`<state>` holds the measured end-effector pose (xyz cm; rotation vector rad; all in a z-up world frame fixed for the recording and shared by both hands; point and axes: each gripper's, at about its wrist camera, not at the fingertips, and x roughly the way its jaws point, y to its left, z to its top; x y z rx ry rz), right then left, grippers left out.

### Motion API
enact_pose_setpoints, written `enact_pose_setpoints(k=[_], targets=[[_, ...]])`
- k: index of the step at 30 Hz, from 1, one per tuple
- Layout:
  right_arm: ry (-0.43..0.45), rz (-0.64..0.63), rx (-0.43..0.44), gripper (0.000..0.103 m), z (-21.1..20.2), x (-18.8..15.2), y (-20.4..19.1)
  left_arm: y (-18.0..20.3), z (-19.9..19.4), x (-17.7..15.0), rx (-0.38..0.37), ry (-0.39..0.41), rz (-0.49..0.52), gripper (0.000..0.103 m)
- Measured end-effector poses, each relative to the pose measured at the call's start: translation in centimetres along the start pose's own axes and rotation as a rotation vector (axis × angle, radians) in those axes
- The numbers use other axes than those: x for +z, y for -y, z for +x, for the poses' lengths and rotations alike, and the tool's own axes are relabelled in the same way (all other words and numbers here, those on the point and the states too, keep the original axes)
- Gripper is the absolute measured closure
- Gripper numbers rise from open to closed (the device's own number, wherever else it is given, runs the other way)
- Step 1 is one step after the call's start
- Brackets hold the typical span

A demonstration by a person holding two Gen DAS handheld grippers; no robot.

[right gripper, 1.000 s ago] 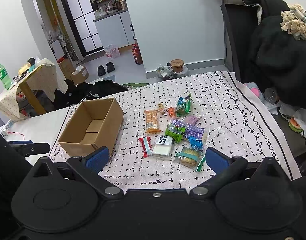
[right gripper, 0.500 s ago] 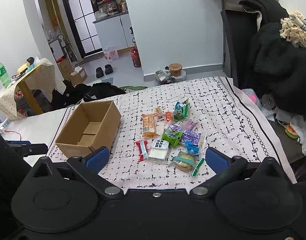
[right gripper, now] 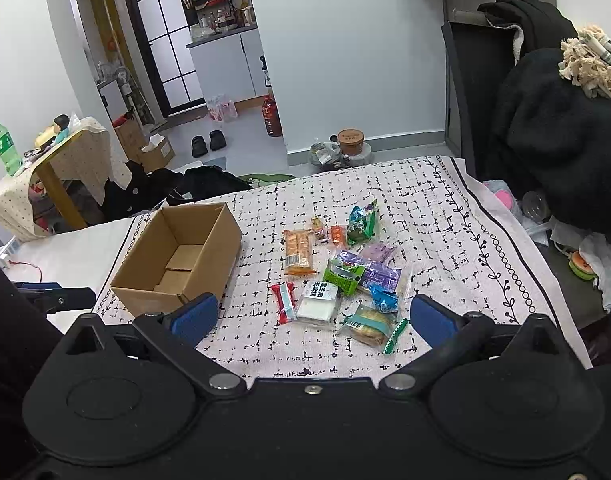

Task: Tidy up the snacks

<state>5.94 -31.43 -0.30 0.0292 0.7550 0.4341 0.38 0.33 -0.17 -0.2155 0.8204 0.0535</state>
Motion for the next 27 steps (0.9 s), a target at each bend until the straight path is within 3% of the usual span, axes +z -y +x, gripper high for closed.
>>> enact_pose_setpoints(k=[27], targets=[[0.007,0.001,0.013,0.0,0.1,-0.01,0.01,0.03,-0.15,-0.02,0.008,0.01,-0.001,0.001]])
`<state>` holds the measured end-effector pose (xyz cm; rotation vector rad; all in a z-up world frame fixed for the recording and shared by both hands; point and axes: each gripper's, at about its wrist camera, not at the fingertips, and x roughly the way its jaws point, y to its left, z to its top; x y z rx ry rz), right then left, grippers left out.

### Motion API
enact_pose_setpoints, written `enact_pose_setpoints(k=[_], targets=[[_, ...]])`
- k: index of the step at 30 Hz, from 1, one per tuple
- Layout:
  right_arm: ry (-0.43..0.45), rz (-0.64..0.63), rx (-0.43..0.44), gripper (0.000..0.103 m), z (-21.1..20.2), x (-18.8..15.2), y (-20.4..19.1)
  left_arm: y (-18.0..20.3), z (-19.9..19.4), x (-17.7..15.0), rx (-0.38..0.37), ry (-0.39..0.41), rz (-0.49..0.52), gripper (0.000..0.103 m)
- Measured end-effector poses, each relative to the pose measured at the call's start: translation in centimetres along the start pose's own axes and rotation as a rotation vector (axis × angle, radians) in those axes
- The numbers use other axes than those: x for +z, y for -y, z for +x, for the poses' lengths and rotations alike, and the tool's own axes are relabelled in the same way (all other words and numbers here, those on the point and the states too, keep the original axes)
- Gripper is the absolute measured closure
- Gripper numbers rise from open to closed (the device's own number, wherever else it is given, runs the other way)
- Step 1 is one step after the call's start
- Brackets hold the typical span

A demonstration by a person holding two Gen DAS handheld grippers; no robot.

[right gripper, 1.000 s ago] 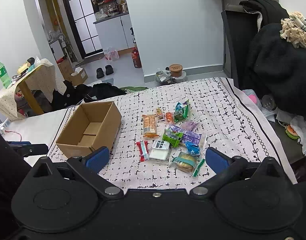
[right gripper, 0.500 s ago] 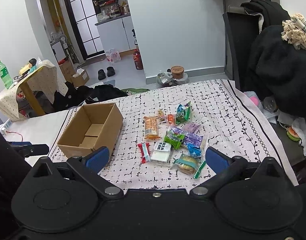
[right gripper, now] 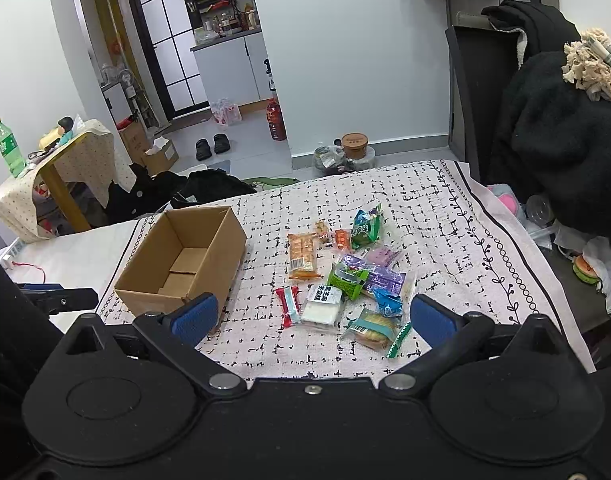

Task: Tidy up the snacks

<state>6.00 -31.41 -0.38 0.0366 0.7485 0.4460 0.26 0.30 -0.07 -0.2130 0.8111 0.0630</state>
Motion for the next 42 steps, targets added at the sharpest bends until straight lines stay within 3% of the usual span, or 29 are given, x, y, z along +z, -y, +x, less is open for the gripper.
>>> enact_pose_setpoints(k=[14,34,42], targets=[[0.008,0.022,0.01,0.0,0.1,0.3,0.3,-0.3,0.1,0.9,-0.038,0.031,0.021,0.001],[-0.013,0.037,-0.038,0.0,3.3,-0.4,1.4,-0.4,4.8,3.4,-0.12,0.001,0.075,0.001],[-0.059,0.071,-0.046,0.011,5.5,-0.7,2.4,0.5,7.6,4.8,-0.167,-0.045,0.149,0.001]])
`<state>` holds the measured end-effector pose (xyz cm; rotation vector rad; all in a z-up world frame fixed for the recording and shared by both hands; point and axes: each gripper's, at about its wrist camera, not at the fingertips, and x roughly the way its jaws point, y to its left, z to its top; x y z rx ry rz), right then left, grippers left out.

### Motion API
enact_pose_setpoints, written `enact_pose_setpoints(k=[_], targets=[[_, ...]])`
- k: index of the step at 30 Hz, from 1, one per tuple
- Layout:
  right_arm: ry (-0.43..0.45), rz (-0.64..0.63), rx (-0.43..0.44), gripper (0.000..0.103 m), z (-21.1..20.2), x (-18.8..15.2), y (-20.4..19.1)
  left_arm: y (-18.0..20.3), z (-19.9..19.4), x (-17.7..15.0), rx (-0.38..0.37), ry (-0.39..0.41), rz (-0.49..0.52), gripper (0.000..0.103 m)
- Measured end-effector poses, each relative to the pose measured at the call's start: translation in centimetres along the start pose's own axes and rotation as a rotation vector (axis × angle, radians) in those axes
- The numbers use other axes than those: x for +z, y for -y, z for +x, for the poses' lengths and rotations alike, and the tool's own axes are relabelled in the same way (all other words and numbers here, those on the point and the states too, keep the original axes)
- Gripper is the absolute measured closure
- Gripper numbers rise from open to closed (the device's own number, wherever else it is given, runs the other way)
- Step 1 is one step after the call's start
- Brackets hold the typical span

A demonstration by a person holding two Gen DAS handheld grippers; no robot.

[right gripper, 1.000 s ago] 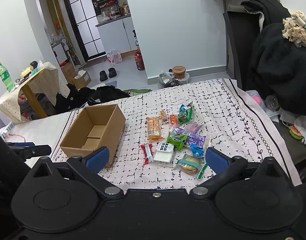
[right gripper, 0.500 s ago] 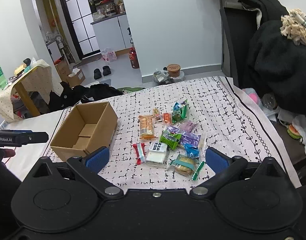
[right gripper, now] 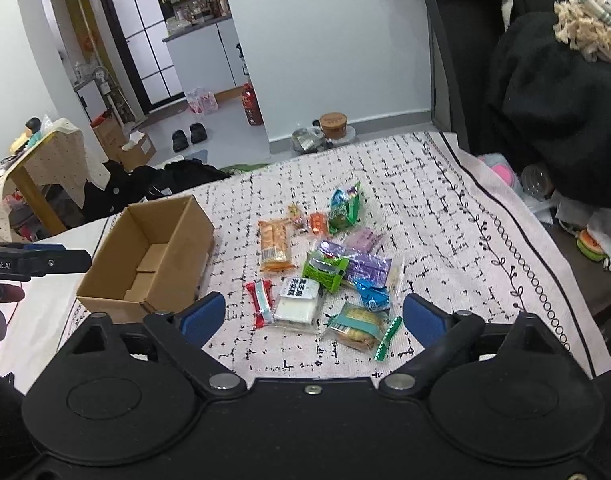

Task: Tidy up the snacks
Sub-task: 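Grasp the red-and-white snack stick with the left gripper while the right grasps the cracker pack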

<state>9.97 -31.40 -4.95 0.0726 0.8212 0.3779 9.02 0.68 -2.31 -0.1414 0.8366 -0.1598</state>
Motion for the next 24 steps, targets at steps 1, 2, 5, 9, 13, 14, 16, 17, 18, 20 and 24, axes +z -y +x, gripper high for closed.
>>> enact_pose_setpoints(k=[1,2,5,9,13,14,16,17,18,20,24], targets=[[-0.007,0.004,-0.001,0.012,0.3,0.0,0.1,0.0,0.4,0.1,-0.008,-0.007,0.005,0.001],[-0.016,0.01,-0.002,0.013,0.6,0.0,0.2,0.1,0.9,0.3,-0.015,-0.016,0.013,0.002],[-0.037,0.027,-0.008,0.015,1.5,-0.1,0.4,0.5,2.5,0.6,-0.018,-0.04,0.056,0.002],[-0.062,0.059,-0.023,0.02,3.0,-0.1,0.9,1.3,4.6,0.9,-0.044,-0.074,0.11,0.006],[-0.084,0.106,-0.044,0.021,4.4,0.0,1.5,2.1,6.8,1.3,-0.039,-0.098,0.145,0.013],[-0.09,0.123,-0.048,0.021,4.8,0.0,1.7,2.3,7.5,1.4,-0.038,-0.108,0.152,0.016],[-0.101,0.15,-0.056,0.024,5.6,0.0,1.9,2.6,8.7,1.5,-0.043,-0.13,0.167,0.018],[-0.103,0.157,-0.062,0.024,5.9,0.1,2.0,2.8,9.4,1.6,-0.046,-0.14,0.174,0.02],[-0.106,0.163,-0.071,0.024,6.3,0.1,2.0,3.0,10.0,1.7,-0.047,-0.149,0.179,0.021],[-0.112,0.175,-0.082,0.024,7.0,0.1,2.0,3.2,11.0,1.8,-0.049,-0.161,0.18,0.025],[-0.135,0.203,-0.103,0.025,8.5,0.1,2.4,3.5,12.7,1.9,-0.067,-0.184,0.163,0.035]])
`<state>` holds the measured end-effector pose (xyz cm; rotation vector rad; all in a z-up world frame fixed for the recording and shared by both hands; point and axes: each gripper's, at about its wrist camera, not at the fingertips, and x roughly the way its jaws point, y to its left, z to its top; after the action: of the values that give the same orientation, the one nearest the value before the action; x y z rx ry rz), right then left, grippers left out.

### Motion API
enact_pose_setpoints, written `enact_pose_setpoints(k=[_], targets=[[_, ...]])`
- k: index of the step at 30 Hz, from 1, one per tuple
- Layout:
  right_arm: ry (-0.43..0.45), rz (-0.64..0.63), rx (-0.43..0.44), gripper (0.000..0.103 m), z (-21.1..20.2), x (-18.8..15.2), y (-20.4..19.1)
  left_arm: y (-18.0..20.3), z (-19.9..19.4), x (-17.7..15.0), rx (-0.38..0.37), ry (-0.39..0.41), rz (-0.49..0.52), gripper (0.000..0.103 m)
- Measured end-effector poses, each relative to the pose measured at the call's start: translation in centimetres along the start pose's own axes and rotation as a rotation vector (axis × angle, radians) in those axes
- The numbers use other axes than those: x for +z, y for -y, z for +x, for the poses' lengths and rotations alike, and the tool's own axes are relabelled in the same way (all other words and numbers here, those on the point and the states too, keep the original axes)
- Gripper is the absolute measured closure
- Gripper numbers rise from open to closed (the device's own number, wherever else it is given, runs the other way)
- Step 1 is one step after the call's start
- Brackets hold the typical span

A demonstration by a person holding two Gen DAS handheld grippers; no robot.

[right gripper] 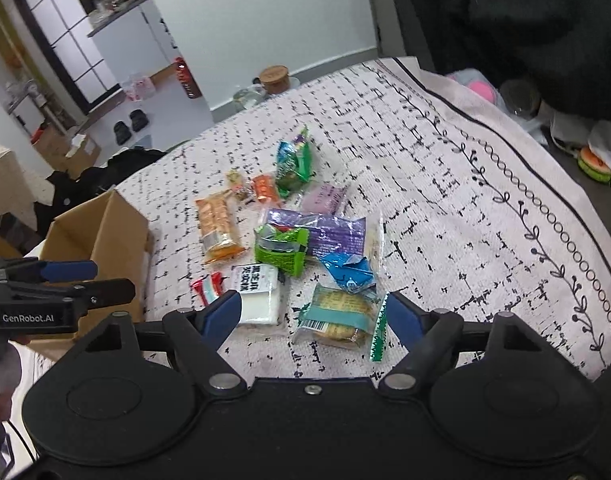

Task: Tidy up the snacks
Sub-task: 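Grasp the red-and-white snack stick with the left gripper while the right grasps the cracker pack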

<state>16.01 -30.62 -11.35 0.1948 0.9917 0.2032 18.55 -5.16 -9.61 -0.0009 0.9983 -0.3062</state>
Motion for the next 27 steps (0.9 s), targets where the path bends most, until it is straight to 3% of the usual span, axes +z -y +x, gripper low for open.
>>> enact_pose_setpoints(k=[14,27], targets=[[-0.08,0.033,-0.085,0.028,5.2,0.2,0.4,1.1,7.0,0.0,0.007,-0.126,-0.093,0.059],[-0.132,0.031,-0.147,0.029,8.1,-0.5,0.6,1.3,10.9,0.2,0.083,-0.18,-0.146,0.061]])
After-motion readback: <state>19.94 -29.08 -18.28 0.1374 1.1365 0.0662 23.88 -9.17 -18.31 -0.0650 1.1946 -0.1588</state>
